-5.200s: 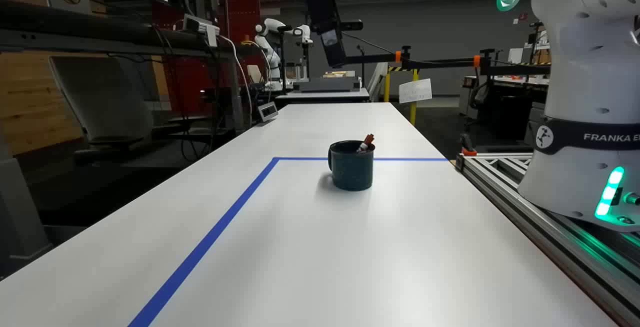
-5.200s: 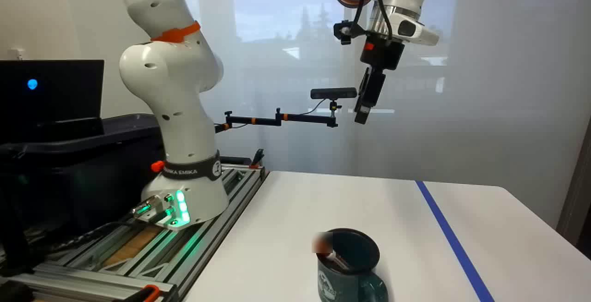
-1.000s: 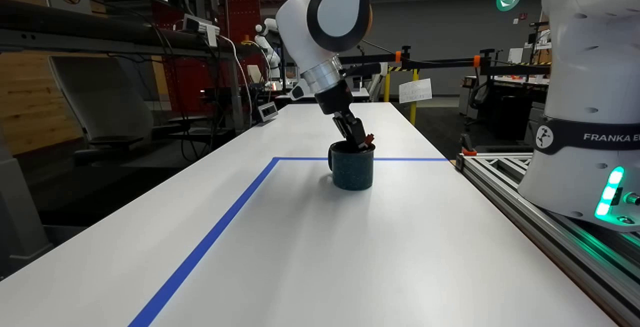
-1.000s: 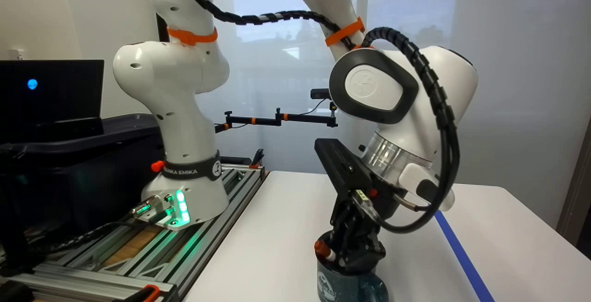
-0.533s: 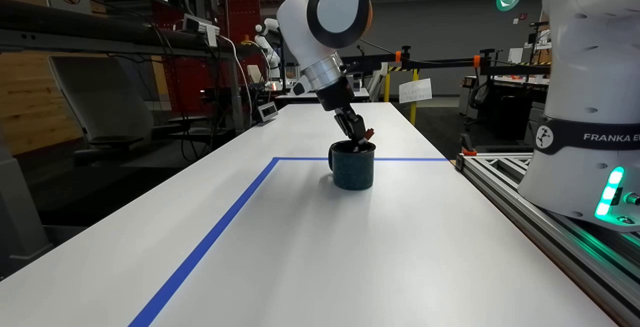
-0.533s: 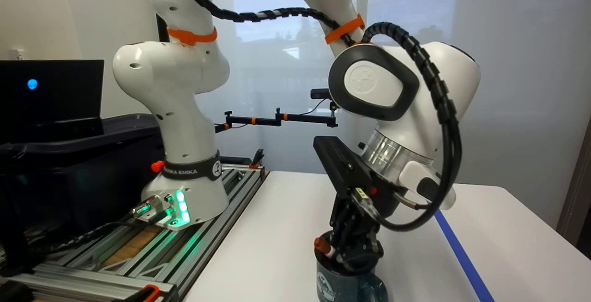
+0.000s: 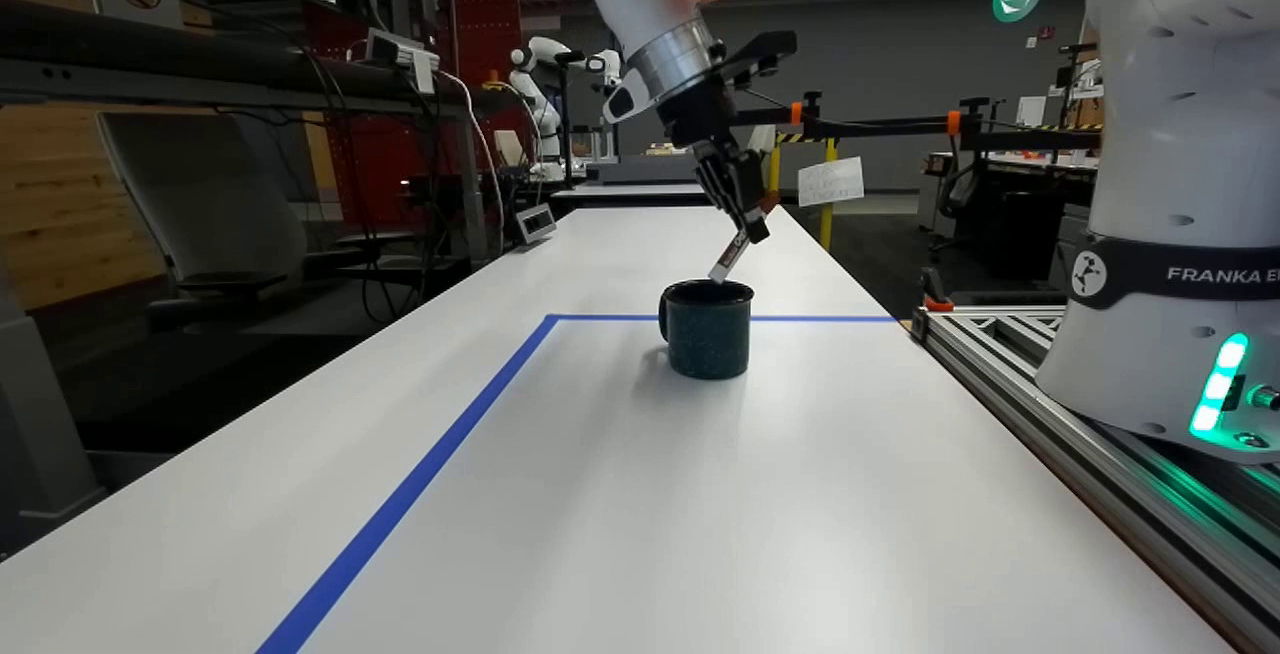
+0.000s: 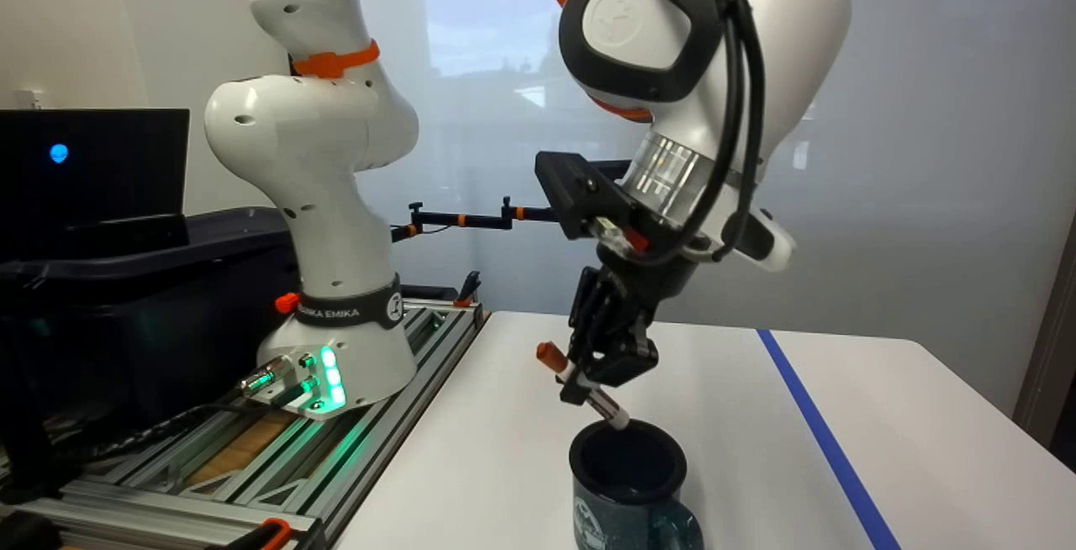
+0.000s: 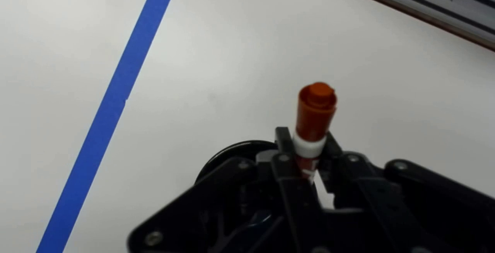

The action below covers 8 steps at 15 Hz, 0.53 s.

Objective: Put the marker on the table

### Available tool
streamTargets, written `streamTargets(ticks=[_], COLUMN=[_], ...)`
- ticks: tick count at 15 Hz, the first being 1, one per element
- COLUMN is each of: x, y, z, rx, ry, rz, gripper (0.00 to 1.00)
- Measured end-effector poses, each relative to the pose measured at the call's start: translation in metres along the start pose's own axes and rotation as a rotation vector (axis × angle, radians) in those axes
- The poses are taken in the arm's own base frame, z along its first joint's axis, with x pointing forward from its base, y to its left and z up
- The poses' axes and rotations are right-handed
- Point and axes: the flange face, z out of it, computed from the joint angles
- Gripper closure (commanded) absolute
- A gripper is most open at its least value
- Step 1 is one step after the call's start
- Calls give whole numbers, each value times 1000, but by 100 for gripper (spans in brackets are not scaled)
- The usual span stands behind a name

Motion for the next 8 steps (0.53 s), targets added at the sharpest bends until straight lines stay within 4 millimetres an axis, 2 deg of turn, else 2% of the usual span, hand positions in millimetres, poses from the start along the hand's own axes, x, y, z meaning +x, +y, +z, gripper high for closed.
streamTargets(ticks=[2, 4, 8], x=[-4, 4, 43], y=[-14, -34, -83], z=[-13, -21, -20], rx=[-12, -42, -139], ry=[58, 116, 223], rz=[5, -9, -61], gripper=[95, 95, 95])
